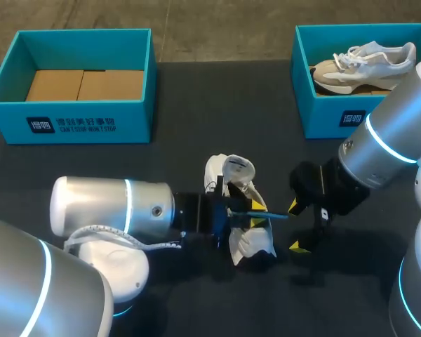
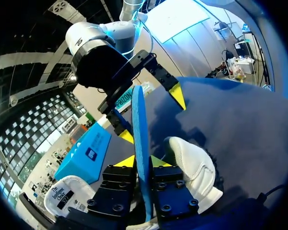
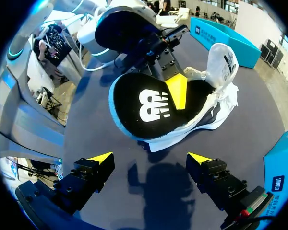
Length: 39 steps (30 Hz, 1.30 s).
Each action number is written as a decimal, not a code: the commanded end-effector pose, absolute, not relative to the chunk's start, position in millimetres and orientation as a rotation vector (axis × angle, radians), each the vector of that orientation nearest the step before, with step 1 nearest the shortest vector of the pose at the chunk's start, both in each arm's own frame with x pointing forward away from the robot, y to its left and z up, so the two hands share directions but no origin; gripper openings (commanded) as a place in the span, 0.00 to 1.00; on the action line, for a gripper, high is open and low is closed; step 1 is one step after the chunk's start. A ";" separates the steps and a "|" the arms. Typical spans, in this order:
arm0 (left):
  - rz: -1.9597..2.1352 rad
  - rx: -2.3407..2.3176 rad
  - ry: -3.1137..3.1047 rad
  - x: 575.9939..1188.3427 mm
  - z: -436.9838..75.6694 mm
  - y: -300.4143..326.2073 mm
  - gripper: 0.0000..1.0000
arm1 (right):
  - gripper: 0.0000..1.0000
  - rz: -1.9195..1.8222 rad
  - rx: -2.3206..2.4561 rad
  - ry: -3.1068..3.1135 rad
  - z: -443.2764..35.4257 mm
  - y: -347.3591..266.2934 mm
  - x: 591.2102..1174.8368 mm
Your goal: Take the shoe out of the shoebox, open the shoe tongue, remove and reinsert the insole, then place the shoe into the shoebox
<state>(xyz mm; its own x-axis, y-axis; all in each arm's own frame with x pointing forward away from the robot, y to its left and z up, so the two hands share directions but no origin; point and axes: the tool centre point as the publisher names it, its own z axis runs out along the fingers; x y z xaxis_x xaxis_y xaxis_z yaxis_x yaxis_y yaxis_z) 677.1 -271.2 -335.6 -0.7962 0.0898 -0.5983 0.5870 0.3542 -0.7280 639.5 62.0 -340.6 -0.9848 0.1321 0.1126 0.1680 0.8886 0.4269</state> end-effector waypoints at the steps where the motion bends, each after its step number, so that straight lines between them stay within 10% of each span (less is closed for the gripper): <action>1: -1.448 0.602 2.163 674.6 -334.3 -267.9 0.18 | 1.00 -0.678 -0.240 -2.978 -341.5 63.6 639.2; 6: -1.457 0.612 2.159 673.5 -335.4 -270.6 0.00 | 1.00 -0.678 -0.240 -2.978 -341.5 63.6 639.2; 39: -1.421 0.615 2.162 694.6 -359.0 -256.1 0.00 | 1.00 -0.678 -0.240 -2.978 -341.5 63.6 639.2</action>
